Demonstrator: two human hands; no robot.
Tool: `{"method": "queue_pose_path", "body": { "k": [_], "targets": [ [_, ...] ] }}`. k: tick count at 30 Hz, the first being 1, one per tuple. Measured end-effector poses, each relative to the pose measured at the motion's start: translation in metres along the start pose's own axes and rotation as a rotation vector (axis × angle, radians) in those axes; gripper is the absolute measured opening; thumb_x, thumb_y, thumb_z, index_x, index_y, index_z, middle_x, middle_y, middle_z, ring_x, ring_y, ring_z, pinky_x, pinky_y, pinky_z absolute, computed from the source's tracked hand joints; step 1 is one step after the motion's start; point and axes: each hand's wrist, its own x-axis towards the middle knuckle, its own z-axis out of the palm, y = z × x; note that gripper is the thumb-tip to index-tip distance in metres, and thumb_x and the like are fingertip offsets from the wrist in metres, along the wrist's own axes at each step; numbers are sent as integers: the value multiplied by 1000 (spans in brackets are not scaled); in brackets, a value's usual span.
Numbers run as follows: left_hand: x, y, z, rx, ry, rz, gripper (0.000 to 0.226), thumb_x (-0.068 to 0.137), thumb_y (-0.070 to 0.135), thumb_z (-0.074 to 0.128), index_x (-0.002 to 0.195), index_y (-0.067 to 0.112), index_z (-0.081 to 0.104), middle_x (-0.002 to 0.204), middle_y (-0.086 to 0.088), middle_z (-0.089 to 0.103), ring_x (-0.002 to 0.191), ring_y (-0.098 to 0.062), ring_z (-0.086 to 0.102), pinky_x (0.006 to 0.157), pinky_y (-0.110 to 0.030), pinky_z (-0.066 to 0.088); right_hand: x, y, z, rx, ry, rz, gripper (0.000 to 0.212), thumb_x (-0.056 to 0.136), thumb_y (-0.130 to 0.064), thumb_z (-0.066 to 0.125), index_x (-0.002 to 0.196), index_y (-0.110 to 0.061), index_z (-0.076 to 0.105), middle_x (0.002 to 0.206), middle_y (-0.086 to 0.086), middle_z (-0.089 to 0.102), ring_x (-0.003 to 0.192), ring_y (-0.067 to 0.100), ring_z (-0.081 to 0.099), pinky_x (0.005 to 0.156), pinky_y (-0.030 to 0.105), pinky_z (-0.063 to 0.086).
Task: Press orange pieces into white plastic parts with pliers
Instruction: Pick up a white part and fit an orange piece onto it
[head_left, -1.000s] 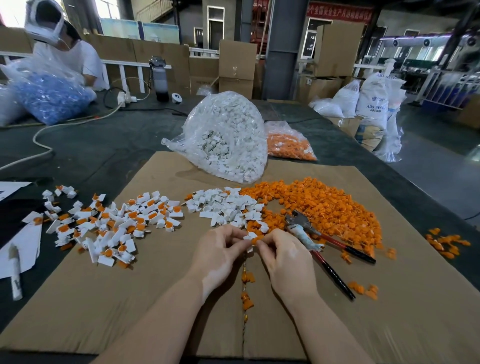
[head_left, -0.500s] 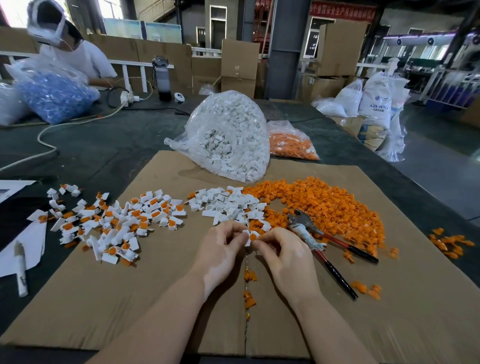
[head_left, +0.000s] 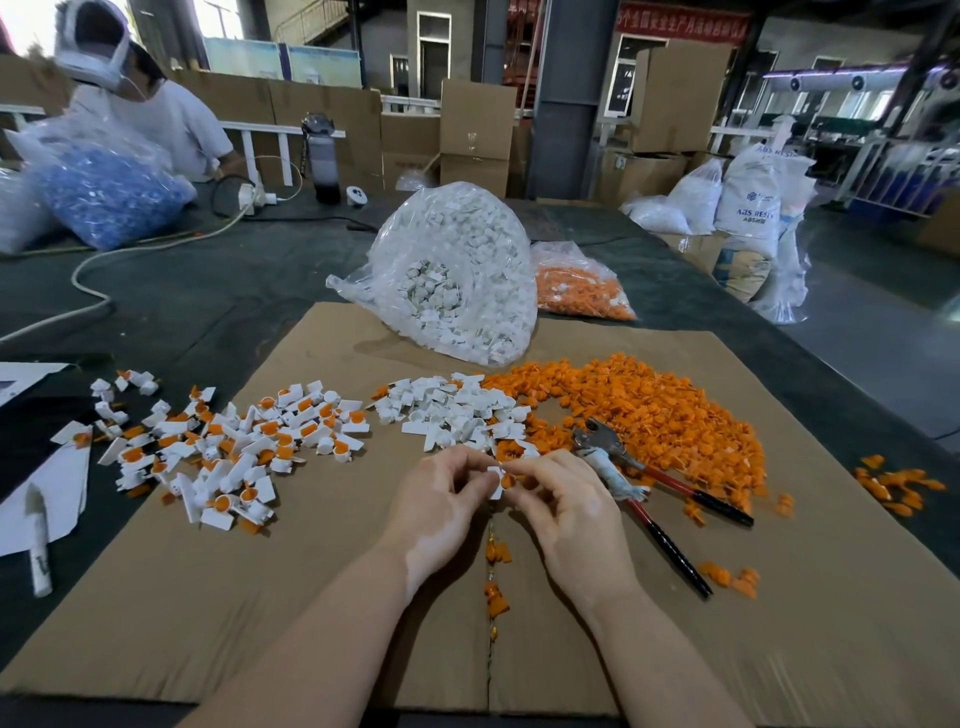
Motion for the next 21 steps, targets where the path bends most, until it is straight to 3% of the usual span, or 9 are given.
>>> {"method": "queue_pose_path", "body": {
  "k": [4, 9, 14, 16, 19, 21],
  "targets": [
    [0, 1, 0, -17, -2, -17, 4, 89, 27, 60, 87, 27, 64, 80, 4, 65, 79, -11, 60, 70, -24, 44, 1, 0, 0, -11, 1, -4, 17, 84, -11, 67, 101, -16, 70, 86, -8, 59, 86, 11, 54, 76, 27, 47],
    [0, 1, 0, -23, 0, -6, 3, 86, 27, 65, 83, 28, 64, 71, 4, 63, 63, -3, 54, 57, -13, 40, 0, 2, 1, -39, 0, -15, 19, 82, -12, 69, 101, -16, 70, 87, -8, 60, 88, 10, 54, 77, 26, 48],
    [1, 1, 0, -90, 13, -54, 5, 84, 20, 68, 82, 23, 63, 72, -6, 65, 67, -13, 58, 66, -26, 46, 0, 2, -2, -155, 128, 61, 29, 77, -18, 75, 106, -13, 69, 97, -1, 64, 97, 17, 56, 86, 27, 38],
    [1, 0, 0, -82, 14, -55, 5, 84, 21, 67, 82, 23, 63, 71, -3, 64, 63, -7, 56, 62, -17, 43, -1, 3, -9, -309, 155, 182, 36, 82, -25, 70, 116, -15, 64, 110, 1, 62, 108, 20, 52, 91, 34, 34],
    [2, 0, 0, -83, 22, -60, 4, 85, 21, 67, 83, 22, 63, 69, 1, 63, 58, 0, 54, 56, -9, 40, 1, 11, -26, -618, -11, 478, 50, 89, -42, 51, 133, -20, 43, 135, 0, 44, 127, 18, 35, 104, 37, 24],
    [3, 1, 0, -96, 25, -65, 3, 85, 20, 66, 83, 20, 63, 68, 2, 64, 57, 2, 53, 56, -8, 39, 3, 15, -37, -733, -123, 595, 49, 88, -45, 45, 129, -20, 39, 137, 2, 39, 129, 21, 32, 108, 41, 20]
  ]
}}
